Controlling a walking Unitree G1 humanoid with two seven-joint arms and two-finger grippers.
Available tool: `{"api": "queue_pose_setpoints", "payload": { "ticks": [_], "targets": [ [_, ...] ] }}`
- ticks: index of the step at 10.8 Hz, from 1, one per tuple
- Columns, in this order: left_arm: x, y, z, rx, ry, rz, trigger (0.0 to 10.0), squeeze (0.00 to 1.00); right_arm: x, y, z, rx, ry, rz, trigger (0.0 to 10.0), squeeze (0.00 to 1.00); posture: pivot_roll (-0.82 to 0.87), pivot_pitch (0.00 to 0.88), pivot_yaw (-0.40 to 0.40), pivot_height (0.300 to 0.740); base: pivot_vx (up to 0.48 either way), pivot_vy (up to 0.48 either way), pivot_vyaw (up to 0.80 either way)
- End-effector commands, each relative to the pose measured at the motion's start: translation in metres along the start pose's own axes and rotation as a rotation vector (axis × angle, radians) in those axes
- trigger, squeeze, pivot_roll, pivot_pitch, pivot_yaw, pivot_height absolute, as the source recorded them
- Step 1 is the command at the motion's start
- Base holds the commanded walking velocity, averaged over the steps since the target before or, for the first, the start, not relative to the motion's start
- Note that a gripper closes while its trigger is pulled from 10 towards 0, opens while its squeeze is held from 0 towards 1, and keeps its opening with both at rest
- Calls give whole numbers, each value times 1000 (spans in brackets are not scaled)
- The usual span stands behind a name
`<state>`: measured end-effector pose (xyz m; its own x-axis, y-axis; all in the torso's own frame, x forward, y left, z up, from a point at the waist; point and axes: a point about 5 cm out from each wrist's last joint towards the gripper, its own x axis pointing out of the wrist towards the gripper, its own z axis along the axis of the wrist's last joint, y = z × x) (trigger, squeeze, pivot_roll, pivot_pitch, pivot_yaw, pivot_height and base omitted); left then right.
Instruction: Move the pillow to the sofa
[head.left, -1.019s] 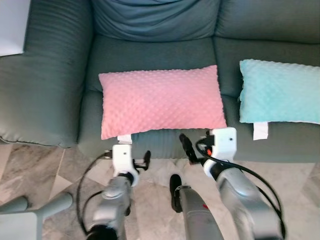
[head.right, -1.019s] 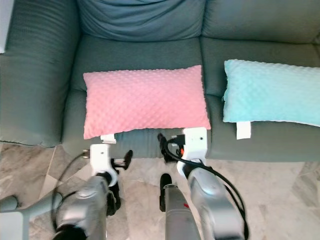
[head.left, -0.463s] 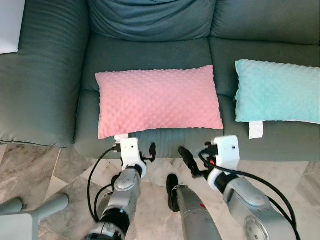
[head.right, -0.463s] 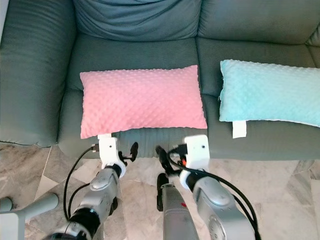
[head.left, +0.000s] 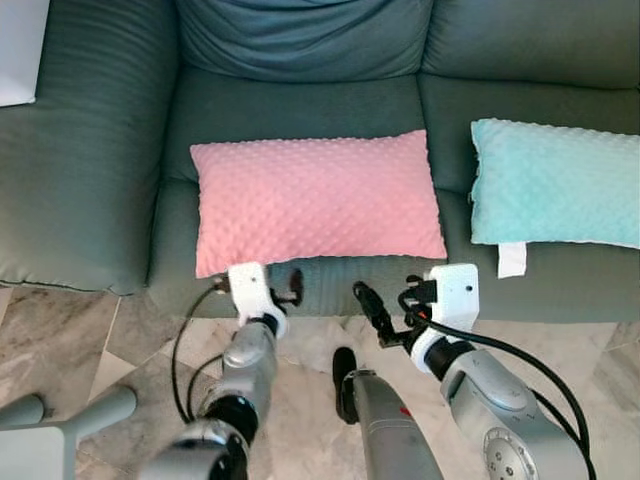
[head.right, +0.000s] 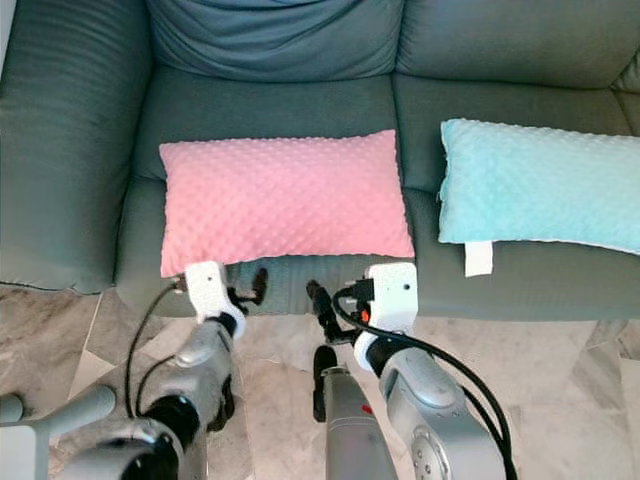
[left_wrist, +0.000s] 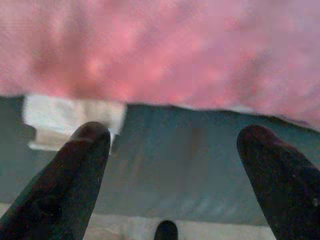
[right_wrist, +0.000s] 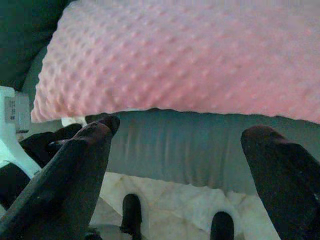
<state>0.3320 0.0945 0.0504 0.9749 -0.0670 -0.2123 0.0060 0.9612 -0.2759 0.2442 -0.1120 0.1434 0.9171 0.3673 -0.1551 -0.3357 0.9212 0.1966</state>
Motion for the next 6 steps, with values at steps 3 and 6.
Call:
{"api": "queue_pose_setpoints", "payload": {
  "ticks": [3,6],
  "targets": [
    [-2,9,-7,28,35,31,10000,0,-7,3,9,42,-63,15,10000,0,-339,581,-80,740,0,0,0],
    [5,17,8,11,3,60,10000,0,-13,13,1,75,-2,94,10000,0,-348,591,-90,740,0,0,0]
  ]
}}
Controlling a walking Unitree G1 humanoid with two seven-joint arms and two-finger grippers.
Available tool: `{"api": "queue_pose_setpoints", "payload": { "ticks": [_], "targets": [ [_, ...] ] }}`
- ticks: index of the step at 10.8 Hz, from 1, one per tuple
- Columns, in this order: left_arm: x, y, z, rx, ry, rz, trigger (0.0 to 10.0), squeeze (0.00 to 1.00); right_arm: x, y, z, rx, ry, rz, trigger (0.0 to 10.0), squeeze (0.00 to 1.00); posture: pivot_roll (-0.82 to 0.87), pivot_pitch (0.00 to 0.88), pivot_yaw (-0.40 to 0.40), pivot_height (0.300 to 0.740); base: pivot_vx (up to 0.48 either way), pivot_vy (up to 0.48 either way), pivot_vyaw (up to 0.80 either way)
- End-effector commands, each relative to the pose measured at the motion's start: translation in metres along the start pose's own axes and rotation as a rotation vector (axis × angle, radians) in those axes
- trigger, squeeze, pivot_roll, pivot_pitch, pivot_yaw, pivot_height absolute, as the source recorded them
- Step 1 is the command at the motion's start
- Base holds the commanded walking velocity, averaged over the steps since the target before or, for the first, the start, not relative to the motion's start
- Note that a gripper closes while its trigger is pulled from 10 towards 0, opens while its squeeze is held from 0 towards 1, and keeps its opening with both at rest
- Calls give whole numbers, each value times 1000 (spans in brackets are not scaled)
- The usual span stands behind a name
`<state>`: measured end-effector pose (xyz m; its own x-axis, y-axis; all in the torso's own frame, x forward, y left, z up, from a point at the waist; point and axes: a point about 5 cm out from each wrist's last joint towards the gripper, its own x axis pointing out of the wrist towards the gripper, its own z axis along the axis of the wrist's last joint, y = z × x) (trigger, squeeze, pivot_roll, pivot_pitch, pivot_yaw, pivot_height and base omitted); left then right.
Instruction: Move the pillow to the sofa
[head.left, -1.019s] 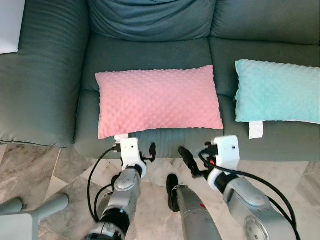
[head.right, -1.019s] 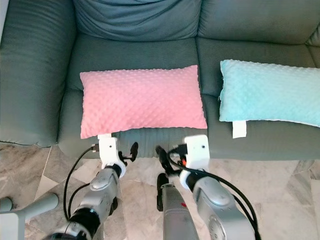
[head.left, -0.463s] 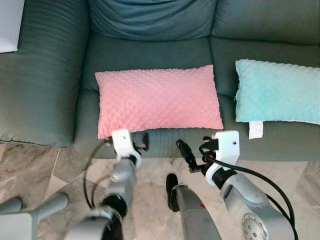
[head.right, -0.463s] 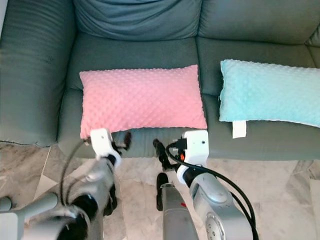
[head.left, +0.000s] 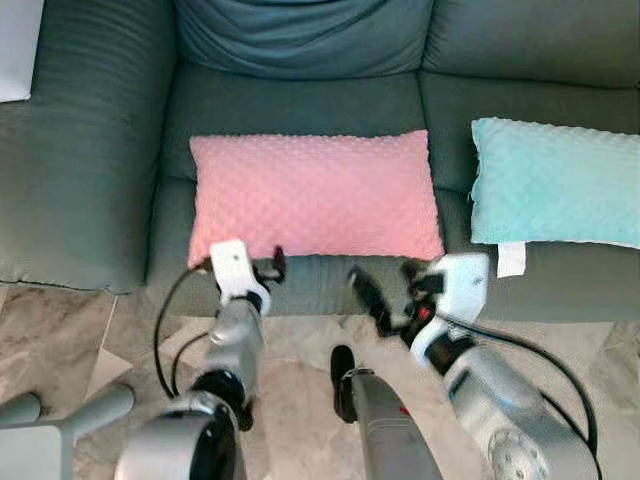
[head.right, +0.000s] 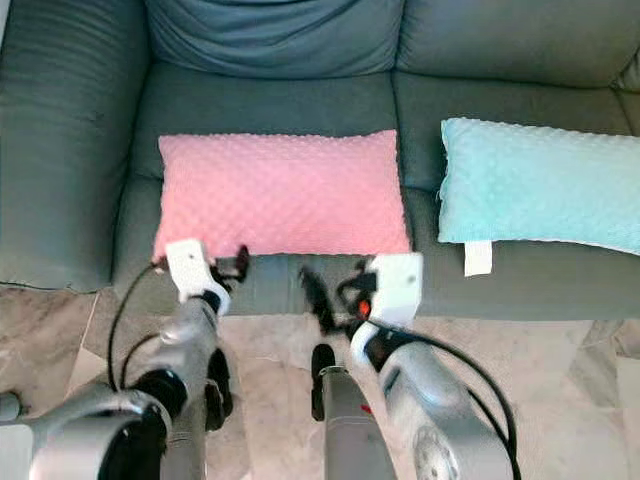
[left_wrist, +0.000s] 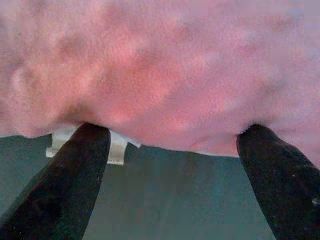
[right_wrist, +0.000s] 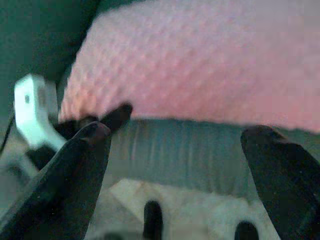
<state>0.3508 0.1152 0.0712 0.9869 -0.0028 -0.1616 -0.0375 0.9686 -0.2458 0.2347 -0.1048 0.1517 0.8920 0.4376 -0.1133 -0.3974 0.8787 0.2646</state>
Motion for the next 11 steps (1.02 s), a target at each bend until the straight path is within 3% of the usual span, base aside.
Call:
{"api": "queue_pose_setpoints", "payload": {
  "ticks": [1,5,8,9,10,11],
  "targets": [
    [-8,5,-19,-8,65,23,10000,0,-7,2,-5,0,26,3,10000,0,-351,593,-92,740,0,0,0],
    [-8,4,-19,-7,58,13,10000,0,-6,0,-5,2,33,14,10000,0,-340,592,-89,740,0,0,0],
    [-36,15,-53,19,68,-25,10000,0,1,0,-7,-13,31,41,10000,0,-304,552,-70,740,0,0,0],
    [-52,27,-61,48,46,-34,10000,0,7,-7,-12,-28,43,41,10000,0,-264,517,-49,740,0,0,0],
    [-58,32,-63,63,41,-39,10000,0,9,-10,-18,-40,59,42,10000,0,-230,478,-30,740,0,0,0],
    [-73,47,-56,98,8,-77,10000,0,17,-15,-31,-74,112,44,10000,0,-183,417,-8,740,0,0,0]
  ]
}}
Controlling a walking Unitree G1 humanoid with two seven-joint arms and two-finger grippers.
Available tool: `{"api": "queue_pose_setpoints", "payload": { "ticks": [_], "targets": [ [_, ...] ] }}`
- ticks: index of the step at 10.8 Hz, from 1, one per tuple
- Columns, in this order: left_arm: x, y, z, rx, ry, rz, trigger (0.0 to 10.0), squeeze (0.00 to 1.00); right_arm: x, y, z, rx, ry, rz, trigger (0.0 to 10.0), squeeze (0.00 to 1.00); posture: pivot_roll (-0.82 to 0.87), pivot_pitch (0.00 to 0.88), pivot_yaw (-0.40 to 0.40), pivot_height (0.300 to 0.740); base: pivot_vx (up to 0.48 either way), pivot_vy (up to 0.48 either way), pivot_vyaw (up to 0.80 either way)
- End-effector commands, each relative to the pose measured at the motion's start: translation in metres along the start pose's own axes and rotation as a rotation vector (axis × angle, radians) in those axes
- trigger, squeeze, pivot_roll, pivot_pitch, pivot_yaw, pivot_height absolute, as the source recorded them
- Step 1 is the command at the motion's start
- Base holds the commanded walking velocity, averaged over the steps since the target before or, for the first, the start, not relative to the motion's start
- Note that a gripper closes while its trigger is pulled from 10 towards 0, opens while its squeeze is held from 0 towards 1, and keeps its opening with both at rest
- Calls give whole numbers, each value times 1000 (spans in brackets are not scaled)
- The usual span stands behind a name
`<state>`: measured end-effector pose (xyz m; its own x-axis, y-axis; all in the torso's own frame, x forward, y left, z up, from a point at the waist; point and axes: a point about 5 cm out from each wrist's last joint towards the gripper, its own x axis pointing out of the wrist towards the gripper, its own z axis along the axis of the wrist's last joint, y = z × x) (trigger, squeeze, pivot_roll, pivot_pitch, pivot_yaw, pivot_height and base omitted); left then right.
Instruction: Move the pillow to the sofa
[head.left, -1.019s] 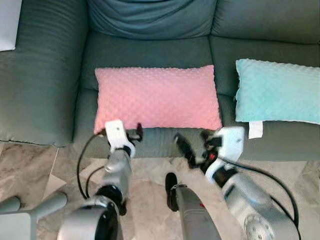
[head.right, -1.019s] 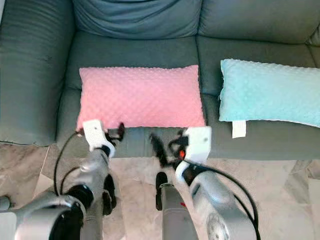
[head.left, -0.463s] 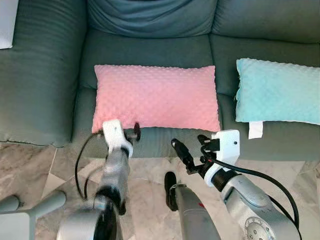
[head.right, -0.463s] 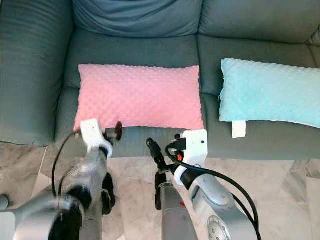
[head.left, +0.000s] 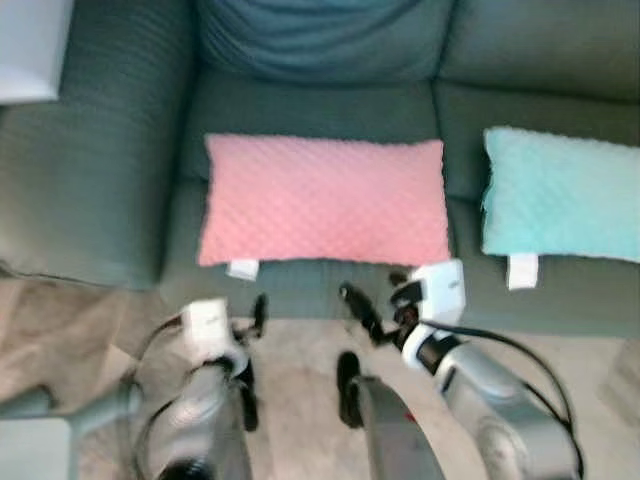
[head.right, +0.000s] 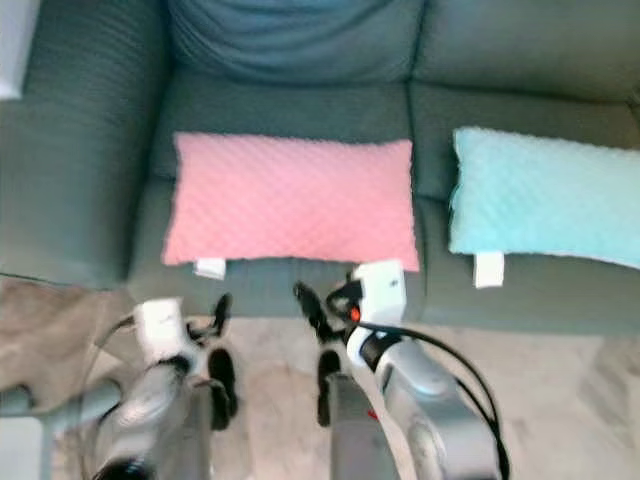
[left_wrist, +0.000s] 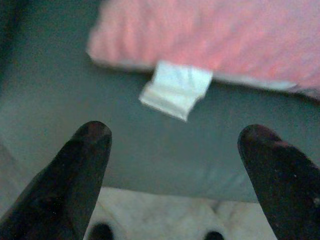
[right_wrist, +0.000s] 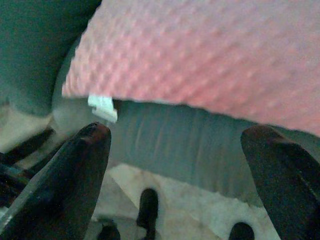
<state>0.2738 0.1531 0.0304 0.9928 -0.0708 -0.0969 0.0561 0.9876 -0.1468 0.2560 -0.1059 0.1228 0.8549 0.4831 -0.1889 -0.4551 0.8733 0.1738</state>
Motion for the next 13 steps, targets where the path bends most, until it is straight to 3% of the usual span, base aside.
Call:
{"api": "queue_pose_setpoints", "payload": {
  "ticks": [1,3,4,6,8,11,13],
  "targets": [
    [-13,3,-7,19,46,-28,10000,0,-2,-1,-16,-15,58,-12,10000,0,-163,368,0,740,0,0,0],
    [-15,11,-1,41,43,-44,10000,0,1,-12,-25,-48,89,-65,10000,0,-161,295,3,740,0,0,0],
    [-10,18,6,60,35,-43,10000,0,4,-24,-28,-98,94,-146,10000,0,-170,233,1,740,0,0,0],
    [-4,15,13,80,31,-50,10000,0,4,-42,-29,-132,85,-220,10000,0,-179,125,-7,740,0,0,0],
    [-4,10,21,96,13,-44,10000,0,4,-49,-31,-158,73,-238,10000,0,-191,83,-2,740,0,0,0],
    [1,31,37,169,-70,104,10000,0,3,-61,-35,-237,36,-305,10000,0,-195,6,-16,740,0,0,0],
    [7,38,43,157,-68,168,10000,0,10,-66,-32,-251,9,-312,10000,0,-184,0,-26,740,0,0,0]
  ]
}}
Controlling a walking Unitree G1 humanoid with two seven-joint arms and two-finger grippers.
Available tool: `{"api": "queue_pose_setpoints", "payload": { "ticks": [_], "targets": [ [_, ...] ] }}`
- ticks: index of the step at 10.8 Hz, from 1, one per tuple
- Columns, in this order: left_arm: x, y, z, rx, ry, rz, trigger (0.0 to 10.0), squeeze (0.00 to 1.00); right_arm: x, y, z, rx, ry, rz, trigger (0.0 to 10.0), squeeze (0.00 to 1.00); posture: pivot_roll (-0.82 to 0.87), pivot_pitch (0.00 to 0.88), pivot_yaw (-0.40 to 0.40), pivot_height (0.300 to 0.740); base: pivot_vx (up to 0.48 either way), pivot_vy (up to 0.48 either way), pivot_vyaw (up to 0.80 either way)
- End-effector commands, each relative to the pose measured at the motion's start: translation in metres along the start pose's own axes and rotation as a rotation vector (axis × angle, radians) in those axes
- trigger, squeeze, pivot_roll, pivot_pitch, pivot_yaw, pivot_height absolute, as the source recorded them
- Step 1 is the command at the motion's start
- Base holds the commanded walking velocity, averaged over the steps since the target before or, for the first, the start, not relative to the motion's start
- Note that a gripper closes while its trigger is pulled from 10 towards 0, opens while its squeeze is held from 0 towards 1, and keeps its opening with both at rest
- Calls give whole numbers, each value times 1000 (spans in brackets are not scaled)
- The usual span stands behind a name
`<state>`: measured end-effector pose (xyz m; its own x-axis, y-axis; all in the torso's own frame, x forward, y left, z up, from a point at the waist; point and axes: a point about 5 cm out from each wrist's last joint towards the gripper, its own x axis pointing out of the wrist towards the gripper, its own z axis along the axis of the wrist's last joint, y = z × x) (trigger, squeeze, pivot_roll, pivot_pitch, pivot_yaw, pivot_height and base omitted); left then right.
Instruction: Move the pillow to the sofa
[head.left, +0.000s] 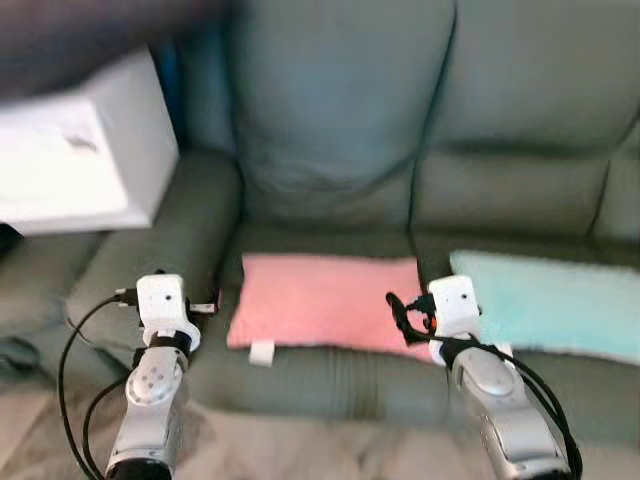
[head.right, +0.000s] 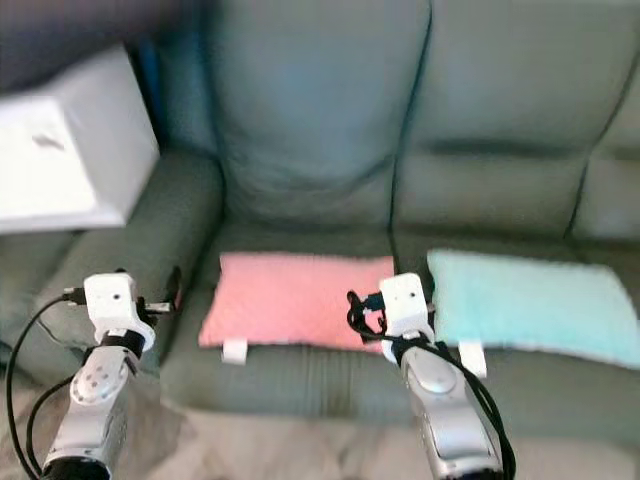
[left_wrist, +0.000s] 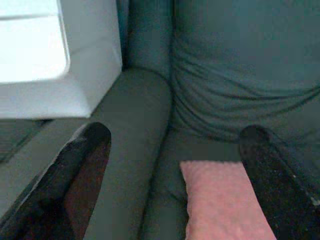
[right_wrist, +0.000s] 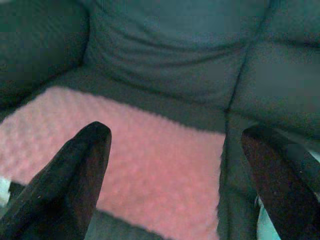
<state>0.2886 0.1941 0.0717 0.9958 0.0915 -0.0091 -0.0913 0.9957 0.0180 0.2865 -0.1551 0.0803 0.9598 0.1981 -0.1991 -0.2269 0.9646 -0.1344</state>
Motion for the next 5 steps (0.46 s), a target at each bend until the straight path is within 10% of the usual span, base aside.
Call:
{"api": "queue_pose_setpoints", "payload": {
  "ticks": [1,5],
  "targets": [
    [1,-1,-4,7,25,5,10000,0,3,-3,-1,-5,-4,-13,10000,0,-181,0,-24,740,0,0,0],
    [6,-7,-3,28,71,-20,10000,0,9,-2,-1,20,-30,-31,10000,0,-180,0,-8,740,0,0,0]
  ]
}}
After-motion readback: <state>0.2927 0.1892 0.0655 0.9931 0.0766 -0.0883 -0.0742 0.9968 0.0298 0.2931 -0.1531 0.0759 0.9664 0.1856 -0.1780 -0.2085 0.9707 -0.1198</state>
